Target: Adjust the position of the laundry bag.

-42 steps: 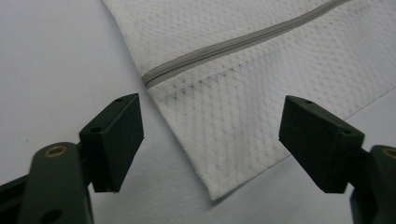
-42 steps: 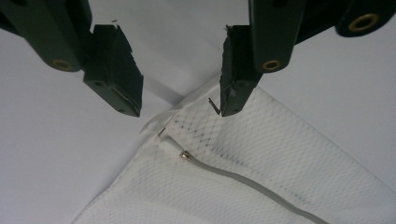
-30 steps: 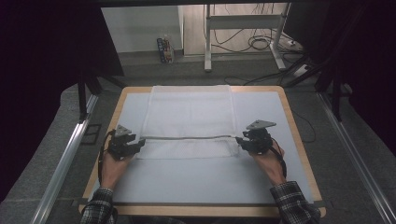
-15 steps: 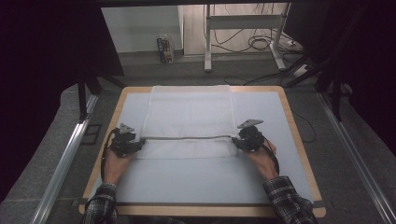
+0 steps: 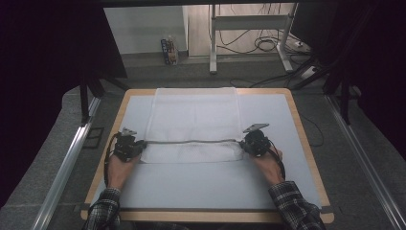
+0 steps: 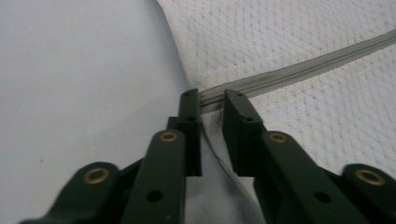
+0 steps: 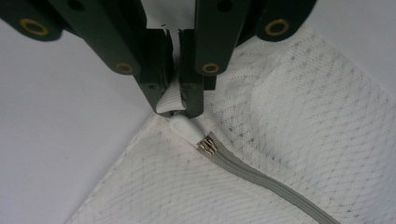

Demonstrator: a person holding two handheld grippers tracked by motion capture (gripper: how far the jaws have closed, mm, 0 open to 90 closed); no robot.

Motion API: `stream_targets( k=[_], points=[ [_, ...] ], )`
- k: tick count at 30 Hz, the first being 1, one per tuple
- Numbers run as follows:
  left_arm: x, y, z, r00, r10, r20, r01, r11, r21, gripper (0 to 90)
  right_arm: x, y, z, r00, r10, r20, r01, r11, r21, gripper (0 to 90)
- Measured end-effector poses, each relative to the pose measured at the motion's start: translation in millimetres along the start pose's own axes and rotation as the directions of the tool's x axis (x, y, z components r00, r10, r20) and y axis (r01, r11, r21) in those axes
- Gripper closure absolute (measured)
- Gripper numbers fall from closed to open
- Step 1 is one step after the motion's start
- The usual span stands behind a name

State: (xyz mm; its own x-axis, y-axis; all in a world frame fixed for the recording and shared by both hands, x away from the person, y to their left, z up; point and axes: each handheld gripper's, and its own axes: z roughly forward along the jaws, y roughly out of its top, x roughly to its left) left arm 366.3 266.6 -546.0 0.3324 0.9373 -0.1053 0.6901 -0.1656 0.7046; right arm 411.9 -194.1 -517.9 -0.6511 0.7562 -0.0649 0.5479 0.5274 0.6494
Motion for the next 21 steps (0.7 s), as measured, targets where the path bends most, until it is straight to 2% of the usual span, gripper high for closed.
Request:
stream_targets(
  k=[2,4,7,17,21],
  points=[
    [1.6,-0.1,-0.6,0.9999,-0.010,0.010,0.011,0.9999,-0.003,87.2,1.3,0.0,-0.6,0.9999,-0.013,0.010,0.013,1.000,-0.003,85.8],
    [1.7,0.0,-1.2,0.9999,-0.006,0.011,0.006,1.0000,-0.003,88.1,3.9,0.7,-2.1,0.9986,-0.046,0.028,0.046,0.999,0.000,86.7],
    [0.7,0.8,-2.4,1.0000,0.002,0.008,-0.002,1.0000,-0.008,88.6,6.4,2.4,-5.1,0.9969,-0.070,0.035,0.070,0.997,-0.010,88.7],
    [-1.6,3.1,-10.0,0.9996,0.022,0.018,-0.021,0.9993,-0.031,89.1,8.2,3.8,-13.4,0.9965,-0.078,0.029,0.079,0.997,-0.027,89.0],
    [-4.1,3.5,-14.6,0.9989,0.042,0.022,-0.042,0.9987,-0.031,89.1,7.7,2.1,-16.9,0.9957,-0.090,0.022,0.091,0.996,-0.027,89.0]
  ],
)
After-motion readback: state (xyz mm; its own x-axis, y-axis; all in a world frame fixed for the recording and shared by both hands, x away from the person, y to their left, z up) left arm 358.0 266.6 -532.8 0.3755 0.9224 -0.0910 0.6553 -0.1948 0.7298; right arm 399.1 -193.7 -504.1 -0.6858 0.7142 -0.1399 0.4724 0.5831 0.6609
